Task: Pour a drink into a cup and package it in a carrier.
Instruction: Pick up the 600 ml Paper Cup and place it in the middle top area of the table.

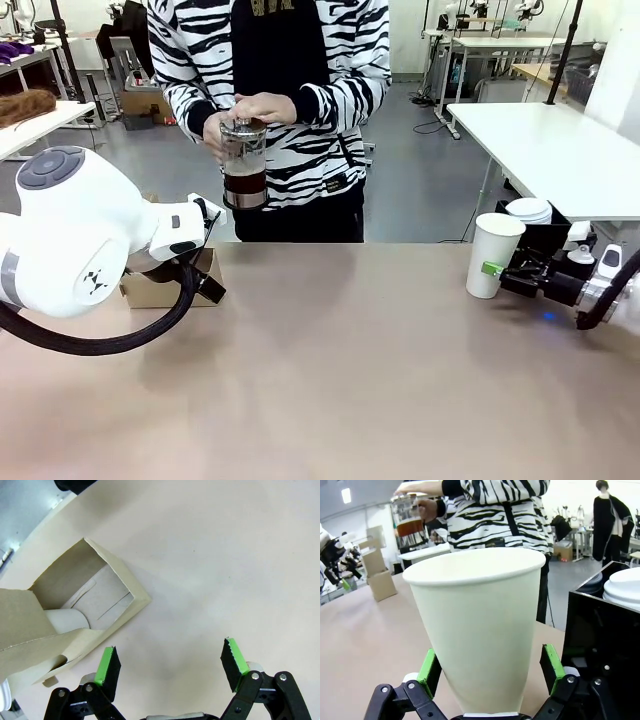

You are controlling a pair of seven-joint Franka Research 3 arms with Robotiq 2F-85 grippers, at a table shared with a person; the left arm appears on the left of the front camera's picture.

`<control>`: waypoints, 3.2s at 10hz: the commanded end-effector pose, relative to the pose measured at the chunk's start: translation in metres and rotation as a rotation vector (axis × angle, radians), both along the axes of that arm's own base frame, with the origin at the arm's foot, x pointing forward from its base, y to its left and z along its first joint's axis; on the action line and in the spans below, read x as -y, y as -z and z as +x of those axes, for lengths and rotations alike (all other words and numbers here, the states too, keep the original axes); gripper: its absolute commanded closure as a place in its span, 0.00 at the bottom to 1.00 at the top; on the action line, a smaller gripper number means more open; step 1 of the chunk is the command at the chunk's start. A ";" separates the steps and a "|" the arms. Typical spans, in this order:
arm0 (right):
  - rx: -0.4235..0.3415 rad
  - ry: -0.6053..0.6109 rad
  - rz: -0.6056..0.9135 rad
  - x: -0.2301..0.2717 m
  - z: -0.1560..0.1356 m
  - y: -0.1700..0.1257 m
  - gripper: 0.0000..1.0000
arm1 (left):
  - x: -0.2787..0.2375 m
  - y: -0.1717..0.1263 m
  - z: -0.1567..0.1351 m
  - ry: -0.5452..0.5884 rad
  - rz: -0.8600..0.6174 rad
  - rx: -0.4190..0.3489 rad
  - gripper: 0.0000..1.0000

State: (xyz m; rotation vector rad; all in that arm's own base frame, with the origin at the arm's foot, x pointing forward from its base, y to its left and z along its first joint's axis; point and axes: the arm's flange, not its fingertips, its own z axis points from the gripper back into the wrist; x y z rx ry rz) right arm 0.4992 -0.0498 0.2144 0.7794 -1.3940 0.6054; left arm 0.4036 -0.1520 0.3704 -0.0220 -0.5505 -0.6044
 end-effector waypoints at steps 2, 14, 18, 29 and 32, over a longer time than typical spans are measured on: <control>-0.008 0.018 0.007 -0.013 0.016 0.000 0.00 | -0.001 0.000 0.000 0.000 -0.003 0.000 0.00; 0.038 -0.019 0.028 -0.012 -0.010 -0.039 0.20 | -0.001 0.000 0.000 0.000 -0.003 0.000 0.00; 0.036 -0.099 0.016 -0.073 -0.004 -0.117 0.20 | -0.001 0.000 0.000 0.000 -0.003 0.000 0.00; -0.013 -0.203 -0.025 -0.210 0.110 -0.034 0.20 | -0.001 0.000 0.000 0.000 -0.003 0.000 0.00; -0.046 -0.263 -0.009 -0.214 0.102 -0.034 0.20 | -0.001 0.000 0.000 0.000 -0.003 0.000 0.00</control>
